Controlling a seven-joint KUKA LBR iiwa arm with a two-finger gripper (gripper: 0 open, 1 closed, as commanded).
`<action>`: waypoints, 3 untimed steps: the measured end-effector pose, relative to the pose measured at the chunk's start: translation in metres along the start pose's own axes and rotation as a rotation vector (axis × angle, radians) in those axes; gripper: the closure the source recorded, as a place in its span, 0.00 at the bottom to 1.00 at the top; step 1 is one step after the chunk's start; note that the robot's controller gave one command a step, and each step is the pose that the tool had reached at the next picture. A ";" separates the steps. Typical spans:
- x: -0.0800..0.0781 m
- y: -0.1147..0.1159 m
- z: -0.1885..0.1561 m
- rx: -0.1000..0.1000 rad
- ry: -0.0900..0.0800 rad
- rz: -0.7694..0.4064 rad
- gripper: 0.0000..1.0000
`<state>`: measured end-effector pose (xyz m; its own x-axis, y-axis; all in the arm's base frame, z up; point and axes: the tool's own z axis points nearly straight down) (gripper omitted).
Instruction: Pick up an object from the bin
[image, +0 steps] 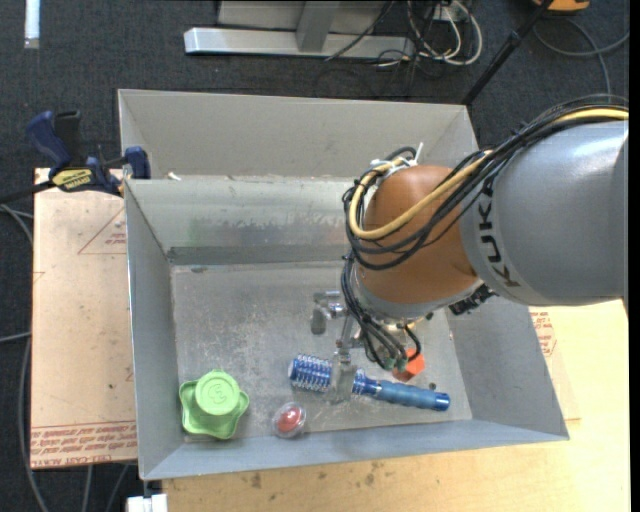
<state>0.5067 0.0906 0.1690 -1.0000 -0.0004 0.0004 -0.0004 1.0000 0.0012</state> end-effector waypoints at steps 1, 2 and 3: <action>-0.016 -0.035 0.096 0.002 0.006 0.126 0.00; -0.017 -0.034 0.093 0.000 0.001 0.127 1.00; -0.015 0.002 -0.063 -0.002 -0.009 0.085 1.00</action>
Offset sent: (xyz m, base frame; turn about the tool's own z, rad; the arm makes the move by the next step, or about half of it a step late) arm 0.0176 -0.0343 -0.0922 0.1261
